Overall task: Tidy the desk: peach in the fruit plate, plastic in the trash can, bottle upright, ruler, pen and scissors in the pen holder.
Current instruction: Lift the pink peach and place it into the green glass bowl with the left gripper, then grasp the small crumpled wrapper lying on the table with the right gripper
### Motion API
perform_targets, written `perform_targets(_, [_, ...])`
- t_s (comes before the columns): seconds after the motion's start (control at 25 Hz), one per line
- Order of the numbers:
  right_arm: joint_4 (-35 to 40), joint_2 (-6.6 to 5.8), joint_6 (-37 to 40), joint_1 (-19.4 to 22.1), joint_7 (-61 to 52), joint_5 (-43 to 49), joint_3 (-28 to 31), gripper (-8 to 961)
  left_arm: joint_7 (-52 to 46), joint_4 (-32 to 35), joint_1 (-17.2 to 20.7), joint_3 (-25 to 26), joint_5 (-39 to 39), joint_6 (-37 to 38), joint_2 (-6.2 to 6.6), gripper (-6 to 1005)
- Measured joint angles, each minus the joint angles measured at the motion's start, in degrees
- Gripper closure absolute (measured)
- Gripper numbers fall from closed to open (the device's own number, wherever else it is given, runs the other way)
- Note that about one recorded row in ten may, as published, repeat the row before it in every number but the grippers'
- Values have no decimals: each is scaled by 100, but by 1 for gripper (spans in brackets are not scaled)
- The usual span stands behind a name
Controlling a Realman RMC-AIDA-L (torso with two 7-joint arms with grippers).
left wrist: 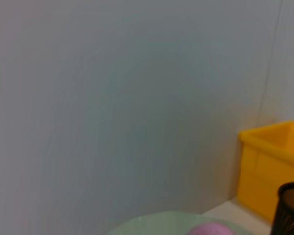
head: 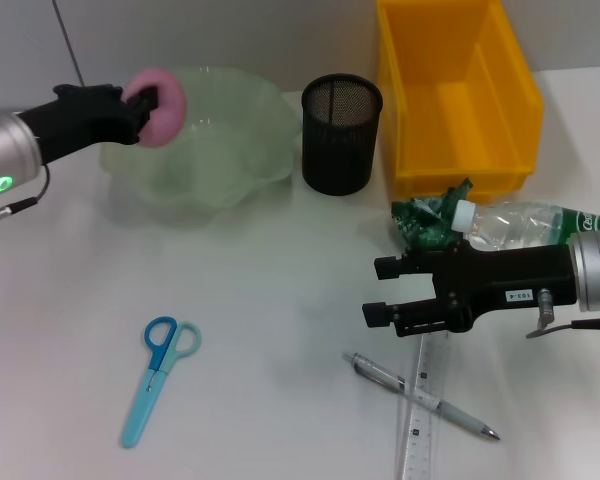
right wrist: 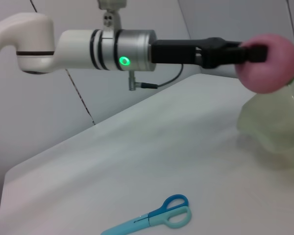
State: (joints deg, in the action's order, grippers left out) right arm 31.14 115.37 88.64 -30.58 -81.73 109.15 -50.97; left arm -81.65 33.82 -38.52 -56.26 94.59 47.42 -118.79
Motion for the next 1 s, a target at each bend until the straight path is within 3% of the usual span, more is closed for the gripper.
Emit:
perform_targets(0.12, [-2,4,-2,-6,-1,0,-3,170,-68,-9,-30,-199,-30,-228,-11,886])
perform_targets(0.28, [-3,9,-2,-19,-1,0,-13,169,-257,-15,-54,-450,-85,-454,-17,810])
perform_targets(0.6, [-2,21,-23,-51,-1,0,-32,169,-325,-23,-84,-465,-93,-538,-15,657])
perform_targets(0.84, [6,20,-23,-59,-1,0,-12,170,-326,-24,-87,-465,-93,-552,-13,476])
perform_targets(0.96, [4,20,-23,-62,-1,0,-2,170,-326,-29,-100,-465,-102,-586,-12,244])
perform_targets(1.0, [3,20,-22,-62,-1,0,2,170,-326,-29,-100,-465,-102,-586,-12,225])
